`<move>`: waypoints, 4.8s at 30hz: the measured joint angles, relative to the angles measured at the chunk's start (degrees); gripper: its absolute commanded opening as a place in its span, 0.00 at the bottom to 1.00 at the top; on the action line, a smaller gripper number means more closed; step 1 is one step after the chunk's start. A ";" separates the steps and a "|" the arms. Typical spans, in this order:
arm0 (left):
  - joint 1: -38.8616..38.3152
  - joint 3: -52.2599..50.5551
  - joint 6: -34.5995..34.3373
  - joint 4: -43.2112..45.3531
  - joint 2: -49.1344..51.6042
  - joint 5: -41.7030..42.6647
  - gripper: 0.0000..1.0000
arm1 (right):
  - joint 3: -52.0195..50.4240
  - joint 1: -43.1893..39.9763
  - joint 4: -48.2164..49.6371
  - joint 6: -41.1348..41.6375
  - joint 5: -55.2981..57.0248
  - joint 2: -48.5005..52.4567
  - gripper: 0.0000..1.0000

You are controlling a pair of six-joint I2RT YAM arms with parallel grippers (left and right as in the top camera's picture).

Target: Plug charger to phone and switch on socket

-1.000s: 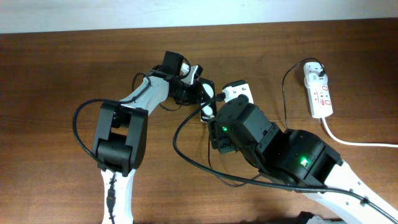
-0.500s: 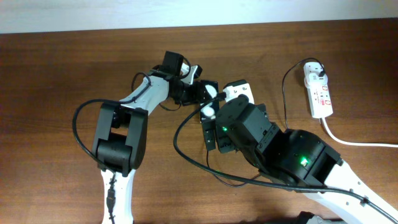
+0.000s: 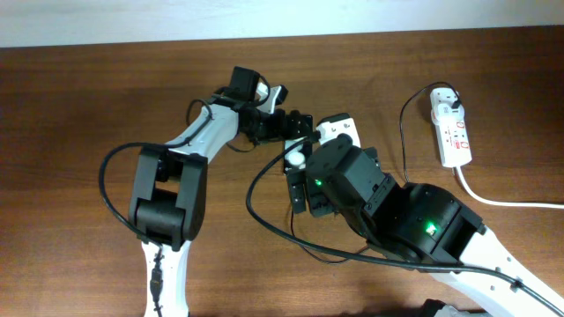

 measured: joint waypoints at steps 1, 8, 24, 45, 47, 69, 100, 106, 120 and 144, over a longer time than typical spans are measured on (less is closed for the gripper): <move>0.74 0.02 0.02 -0.48 -0.13 -0.31 0.99 | 0.00 0.00 -0.79 0.00 0.15 0.00 0.99; 14.84 0.07 0.00 -9.51 -5.64 -4.22 0.99 | 0.00 0.00 -2.99 0.02 4.79 0.00 0.99; 29.05 0.17 9.27 -35.39 -44.50 -7.82 0.95 | 0.00 -0.28 -0.50 0.46 10.25 1.70 0.99; 0.98 -19.96 6.32 -24.87 -86.33 -46.90 0.99 | 0.04 -41.29 -9.79 9.25 -1.79 9.38 0.98; 0.98 -26.10 5.55 -24.00 -94.53 -50.95 0.99 | 0.09 -44.06 -9.14 9.27 -2.32 9.38 0.99; 3.93 -29.64 5.01 -35.67 -100.74 -55.15 0.99 | 0.52 -72.57 2.80 2.49 -13.94 19.98 0.04; 12.55 -29.81 4.98 -48.85 -126.40 -55.15 0.99 | 13.68 -75.56 9.16 0.59 -36.30 47.71 0.04; 12.55 -29.79 4.98 -49.07 -129.22 -55.17 0.99 | 13.68 -73.77 10.64 3.10 -35.12 51.17 0.04; 12.55 -29.79 4.98 -49.07 -129.22 -55.15 0.99 | 13.70 -73.92 13.64 6.05 -31.56 51.23 0.04; 12.55 -29.79 4.98 -49.07 -129.22 -55.17 0.99 | 13.99 -73.81 15.06 7.50 -31.06 54.18 0.04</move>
